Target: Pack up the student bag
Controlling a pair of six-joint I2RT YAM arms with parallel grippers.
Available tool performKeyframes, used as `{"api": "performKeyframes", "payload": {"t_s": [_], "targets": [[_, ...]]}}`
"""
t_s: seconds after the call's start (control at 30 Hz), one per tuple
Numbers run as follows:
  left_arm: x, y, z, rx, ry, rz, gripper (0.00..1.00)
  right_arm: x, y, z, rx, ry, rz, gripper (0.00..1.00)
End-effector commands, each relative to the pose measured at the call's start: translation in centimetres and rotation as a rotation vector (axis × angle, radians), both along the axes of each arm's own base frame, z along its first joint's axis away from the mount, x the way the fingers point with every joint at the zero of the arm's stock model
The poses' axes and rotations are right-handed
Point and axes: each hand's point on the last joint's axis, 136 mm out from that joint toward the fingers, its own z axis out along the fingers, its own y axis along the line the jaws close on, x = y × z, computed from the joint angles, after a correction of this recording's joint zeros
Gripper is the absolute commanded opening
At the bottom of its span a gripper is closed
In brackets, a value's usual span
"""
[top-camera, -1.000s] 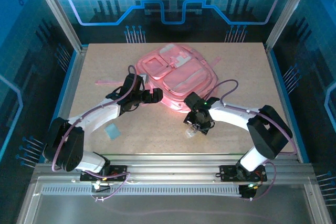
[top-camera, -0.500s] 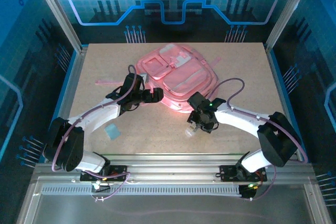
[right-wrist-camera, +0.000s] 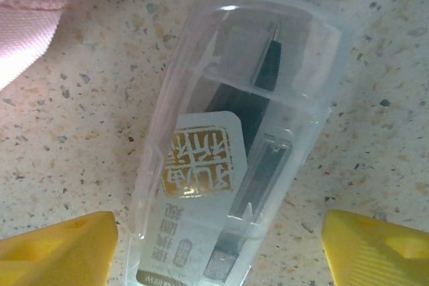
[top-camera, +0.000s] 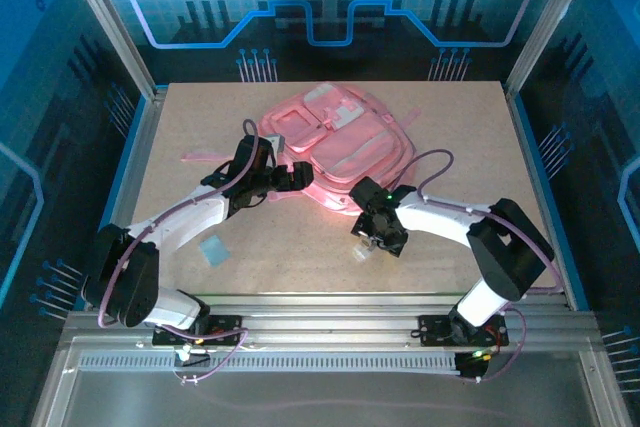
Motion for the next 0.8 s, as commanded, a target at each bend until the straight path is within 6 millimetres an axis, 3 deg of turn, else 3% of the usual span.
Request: {"api": "performKeyframes", "payload": {"t_s": [0.0, 0.2, 0.4, 0.6, 0.77], "targets": [[0.0, 0.1, 1.2, -0.007, -0.028, -0.003, 0.99, 0.0, 0.0, -0.4, -0.046, -0.002, -0.02, 0.74], [0.0, 0.3, 1.5, 0.006, -0.042, 0.0, 0.99, -0.2, -0.5, -0.7, -0.086, 0.007, -0.006, 0.54], [0.1, -0.2, 2.0, 0.015, -0.053, -0.03, 0.99, 0.4, -1.0, 1.8, -0.07, -0.068, 0.037, 0.43], [0.3, -3.4, 3.3, 0.168, -0.117, -0.164, 0.99, 2.7, -3.2, 6.3, -0.056, -0.213, 0.114, 0.4], [1.5, -7.2, 4.2, 0.248, -0.15, -0.271, 0.99, 5.2, -7.5, 9.6, -0.131, -0.304, 0.144, 0.42]]}}
